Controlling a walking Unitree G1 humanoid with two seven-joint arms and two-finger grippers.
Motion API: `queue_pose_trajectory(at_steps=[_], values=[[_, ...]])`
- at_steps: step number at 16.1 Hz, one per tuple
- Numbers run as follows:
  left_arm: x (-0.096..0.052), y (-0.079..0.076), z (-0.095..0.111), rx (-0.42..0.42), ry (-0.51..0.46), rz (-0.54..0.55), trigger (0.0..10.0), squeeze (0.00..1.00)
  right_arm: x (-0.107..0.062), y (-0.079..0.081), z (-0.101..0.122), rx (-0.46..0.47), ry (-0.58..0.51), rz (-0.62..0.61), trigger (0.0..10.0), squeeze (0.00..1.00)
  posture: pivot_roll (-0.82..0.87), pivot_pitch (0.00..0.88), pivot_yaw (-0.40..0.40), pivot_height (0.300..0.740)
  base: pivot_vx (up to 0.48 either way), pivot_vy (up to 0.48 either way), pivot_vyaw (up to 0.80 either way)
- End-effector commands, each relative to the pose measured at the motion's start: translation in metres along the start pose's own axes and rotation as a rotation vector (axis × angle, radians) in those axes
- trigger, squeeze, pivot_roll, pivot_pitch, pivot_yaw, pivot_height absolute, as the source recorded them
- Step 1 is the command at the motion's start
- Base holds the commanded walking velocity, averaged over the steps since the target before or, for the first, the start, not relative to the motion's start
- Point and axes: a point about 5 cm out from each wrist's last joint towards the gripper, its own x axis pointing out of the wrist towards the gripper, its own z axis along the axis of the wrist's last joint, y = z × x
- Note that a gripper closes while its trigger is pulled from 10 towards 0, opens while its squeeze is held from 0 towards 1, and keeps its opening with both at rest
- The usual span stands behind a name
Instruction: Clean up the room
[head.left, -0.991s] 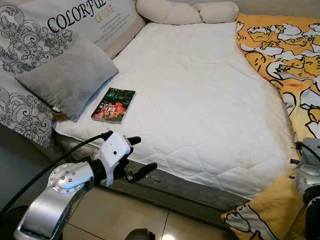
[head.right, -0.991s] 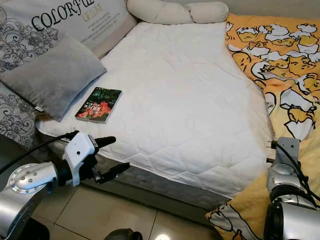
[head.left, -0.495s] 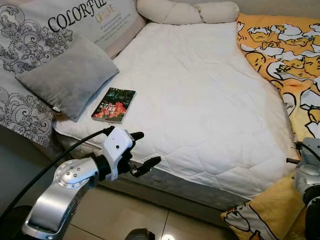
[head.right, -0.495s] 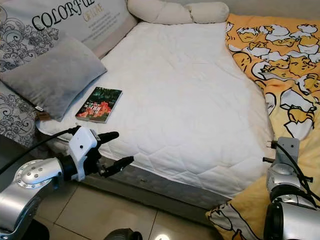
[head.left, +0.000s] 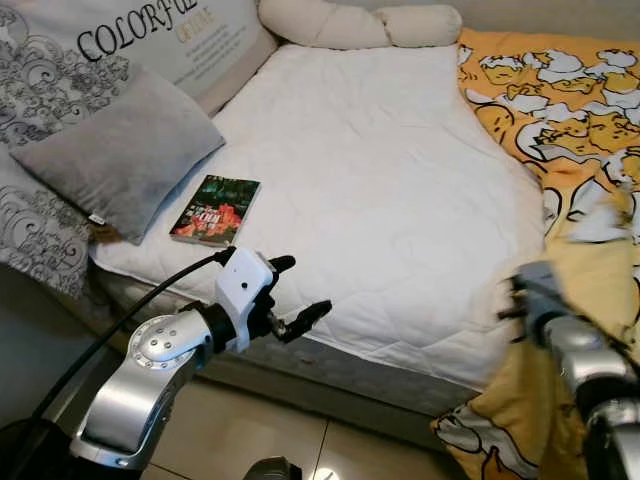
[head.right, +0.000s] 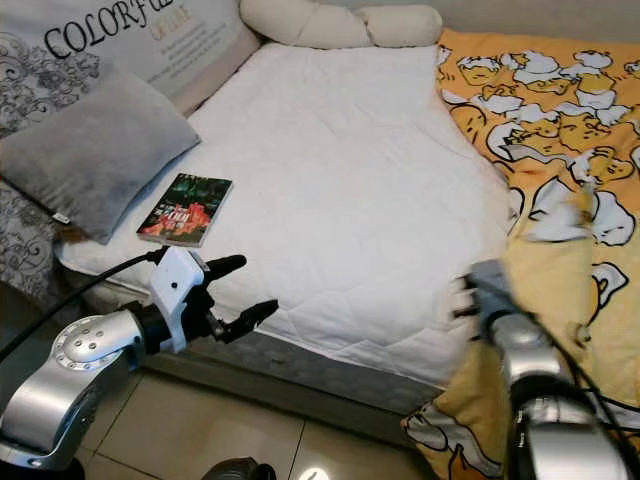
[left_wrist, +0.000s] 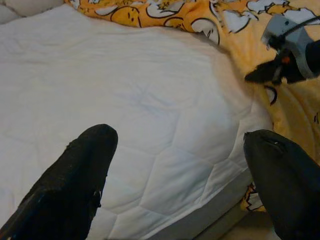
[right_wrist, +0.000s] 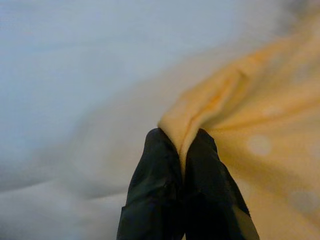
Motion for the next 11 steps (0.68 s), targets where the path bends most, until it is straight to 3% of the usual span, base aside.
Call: queue_pose_trajectory(at_steps=[1,3,6,9,11], values=[[0.001,0.000,-0.001,0.013,0.005,0.008,10.0,0.00,0.000,0.014,0.014,-0.040,-0.074,0.117,0.0,0.00,0.14,0.000,0.075,0.740,0.000,0.000,0.00],[0.002,0.000,-0.001,0.017,0.001,0.007,10.0,0.00,-0.004,0.036,0.023,-0.060,-0.151,0.275,0.0,0.00,0.14,0.000,0.073,0.740,0.000,0.000,0.00],[0.000,0.002,-0.001,0.023,0.002,0.017,10.0,0.00,-0.025,0.079,0.034,-0.143,-0.271,0.598,0.0,0.00,0.15,0.000,0.065,0.740,0.000,0.000,0.00],[-0.001,0.001,-0.004,0.022,0.004,0.022,10.0,0.00,-0.058,0.102,0.042,-0.139,-0.346,0.879,0.0,0.00,0.15,0.000,0.061,0.740,0.000,0.000,0.00],[0.000,0.000,-0.004,0.023,0.005,0.021,10.0,0.00,-0.069,0.109,0.041,-0.168,-0.341,0.959,0.0,0.00,0.15,0.000,0.060,0.740,0.000,0.000,0.00]])
